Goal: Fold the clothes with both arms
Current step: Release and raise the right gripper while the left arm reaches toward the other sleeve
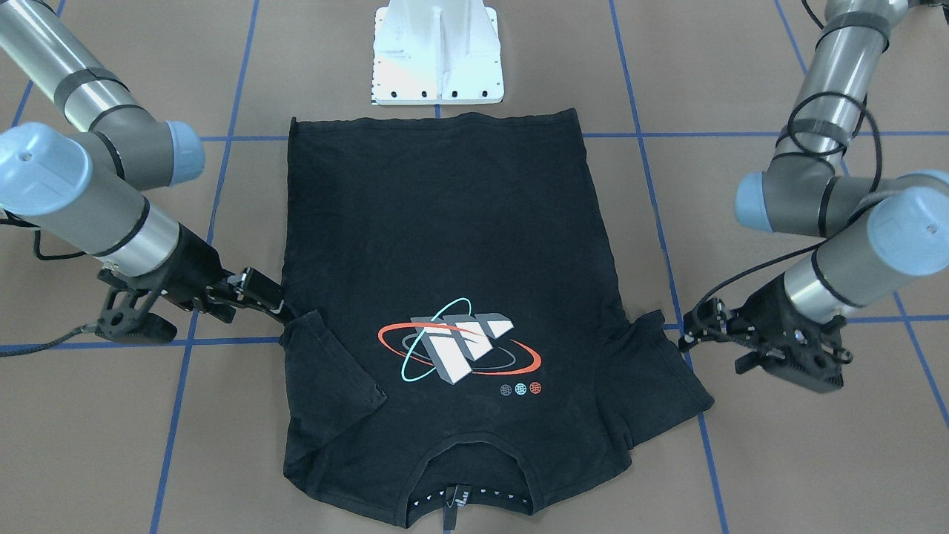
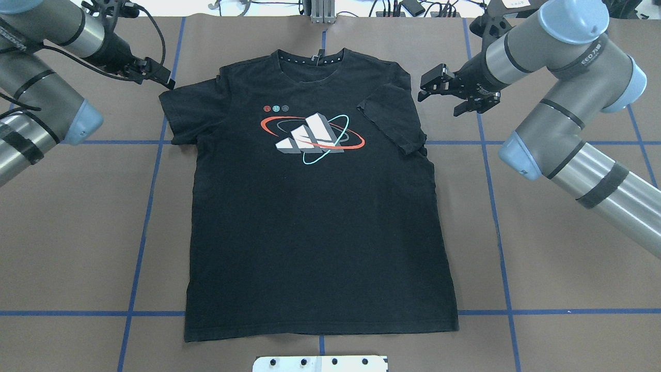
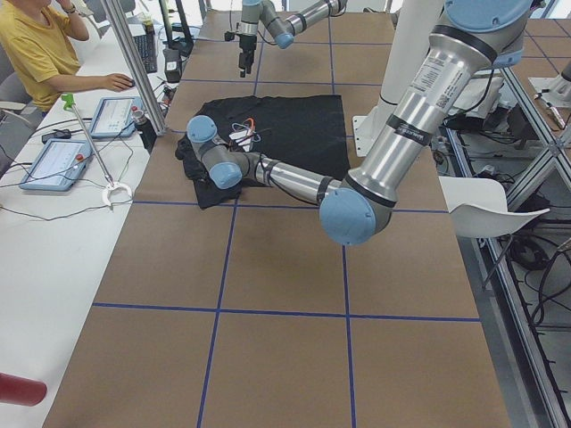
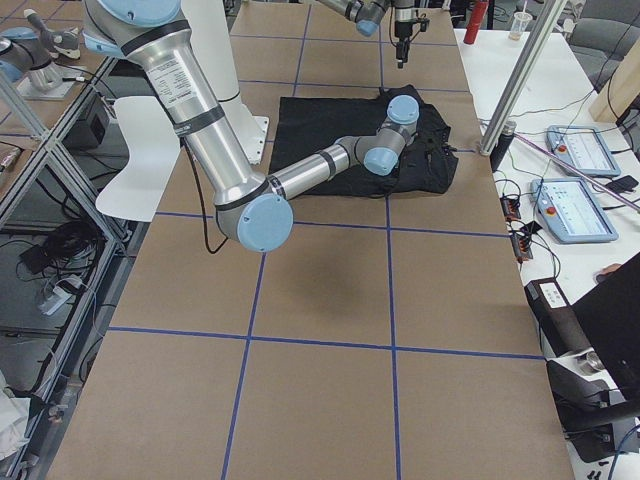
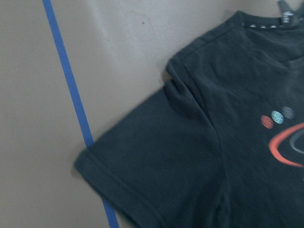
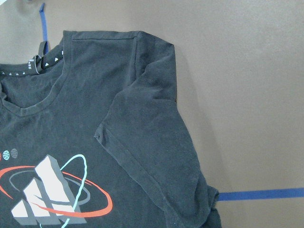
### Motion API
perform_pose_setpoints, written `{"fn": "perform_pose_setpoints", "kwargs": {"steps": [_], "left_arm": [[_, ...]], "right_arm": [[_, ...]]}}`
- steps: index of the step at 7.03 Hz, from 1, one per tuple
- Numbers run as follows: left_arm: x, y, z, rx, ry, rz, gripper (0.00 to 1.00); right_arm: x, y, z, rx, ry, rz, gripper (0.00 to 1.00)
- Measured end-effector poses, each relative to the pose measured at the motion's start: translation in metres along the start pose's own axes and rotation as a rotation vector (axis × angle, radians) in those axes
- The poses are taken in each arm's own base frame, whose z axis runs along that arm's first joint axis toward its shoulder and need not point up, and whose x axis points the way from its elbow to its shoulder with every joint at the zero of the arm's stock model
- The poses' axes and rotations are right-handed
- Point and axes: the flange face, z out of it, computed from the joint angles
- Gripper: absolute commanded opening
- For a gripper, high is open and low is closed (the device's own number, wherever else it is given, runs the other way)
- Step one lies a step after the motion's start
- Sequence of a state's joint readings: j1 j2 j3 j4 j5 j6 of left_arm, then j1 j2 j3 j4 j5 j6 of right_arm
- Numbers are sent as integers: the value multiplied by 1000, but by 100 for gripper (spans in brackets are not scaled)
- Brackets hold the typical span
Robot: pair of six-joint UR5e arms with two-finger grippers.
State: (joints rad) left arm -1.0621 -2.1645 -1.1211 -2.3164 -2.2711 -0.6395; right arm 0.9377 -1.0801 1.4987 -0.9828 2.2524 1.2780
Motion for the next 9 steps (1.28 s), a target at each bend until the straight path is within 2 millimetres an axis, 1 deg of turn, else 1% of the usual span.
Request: {"fn": "perform_pose_setpoints", "kwargs": {"steps": [1,2,3,4,5,6,7,9], "left_arm": [[-27,-6,7,28,-41,4,91],[-50,-7,10,36,-67,13,84],[-57,-5,16,32,-71,23,81],[-53,-3,27,22,-64,34,79],[-47,-1,41,12,-53,48,74],[-46,2,53,9,-43,61,64],[-46,3,60,6,-38,68,58],[-43,6,65,2,-32,74,57]], "right_arm": [[5,3,-4,3,-1,0,100],[11,4,-6,6,2,3,100],[16,6,-6,11,6,5,100],[20,7,-7,14,8,6,100],[24,8,-7,14,12,8,100],[27,9,-7,14,14,10,100],[29,10,-7,15,15,11,100],[33,14,-10,15,15,10,100]]}}
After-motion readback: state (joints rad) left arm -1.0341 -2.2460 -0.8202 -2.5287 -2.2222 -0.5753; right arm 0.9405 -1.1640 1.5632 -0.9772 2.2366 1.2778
